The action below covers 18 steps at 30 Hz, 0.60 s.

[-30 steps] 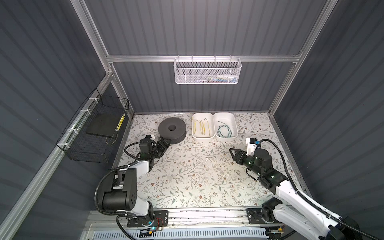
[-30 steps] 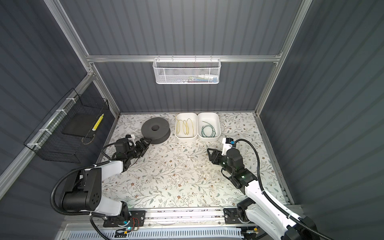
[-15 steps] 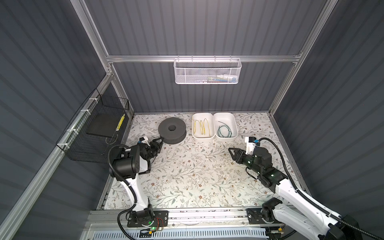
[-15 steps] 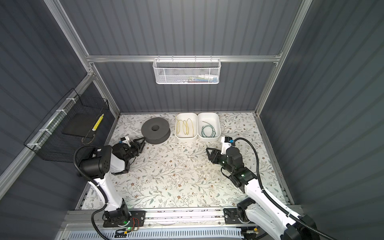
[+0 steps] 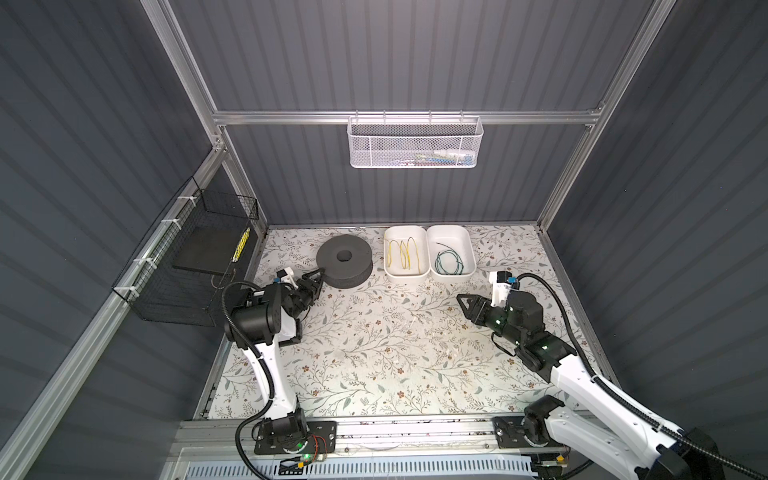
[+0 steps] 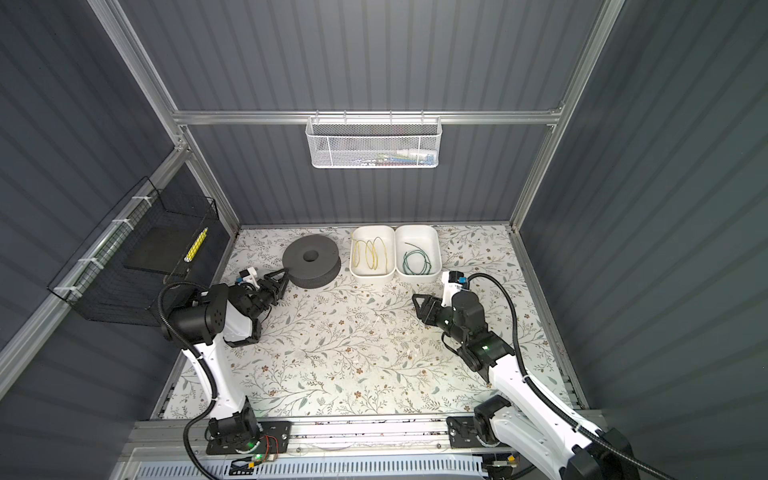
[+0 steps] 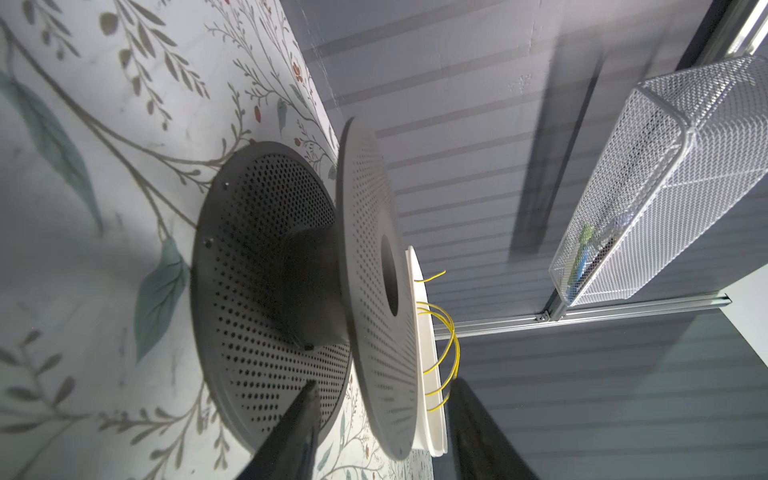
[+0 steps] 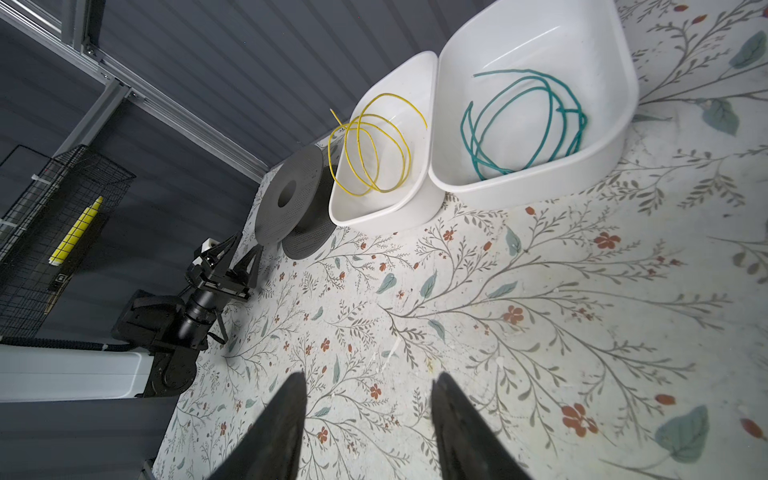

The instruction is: Wrap the cables

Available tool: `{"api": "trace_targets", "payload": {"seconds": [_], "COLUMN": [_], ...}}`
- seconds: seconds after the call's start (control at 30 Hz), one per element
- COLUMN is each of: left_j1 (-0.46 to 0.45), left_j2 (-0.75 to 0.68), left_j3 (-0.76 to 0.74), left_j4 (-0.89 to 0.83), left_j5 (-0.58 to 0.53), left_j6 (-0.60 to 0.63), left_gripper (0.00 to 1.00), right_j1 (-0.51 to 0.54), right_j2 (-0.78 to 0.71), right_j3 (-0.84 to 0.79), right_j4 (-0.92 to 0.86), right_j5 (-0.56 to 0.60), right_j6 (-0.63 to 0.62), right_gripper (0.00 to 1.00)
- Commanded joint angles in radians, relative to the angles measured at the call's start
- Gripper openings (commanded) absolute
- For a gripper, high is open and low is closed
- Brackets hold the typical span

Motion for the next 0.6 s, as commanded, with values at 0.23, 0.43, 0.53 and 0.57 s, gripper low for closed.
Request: {"api": "trace_targets", "payload": {"seconds": [0.23,0.43,0.53,0.57], "left_j1": [-0.024,-0.052,-0.058,-0.058], "left_j2": [0.079,0.100,0.109,0.113], "left_j3": [0.119,0.162,0.176,0.176], "left_j4": [0.014,-0.017,-0.023,-0.027], "left_j5": [0.012,0.015,0.021,0.019], "left_j6": [-0.019,-0.009,-0.007,-0.004], "left_gripper": [0.47,0.43,0.39,0.37], "right_j1": [-0.005,-0.005,-0.006,-0.006], "right_j2": [0.013,0.016,0.014,0.012], "right_j3": [0.050,0.058,0.058,0.059], "right_j4": [-0.023,-0.036,-0.039,-0.039], "right_j5": [-0.008,-0.003,-0.004,-0.004], "right_j6": [-0.025,-0.033,-0.034,-0.034], "right_gripper": [0.51,0.50,0.50,0.50]}}
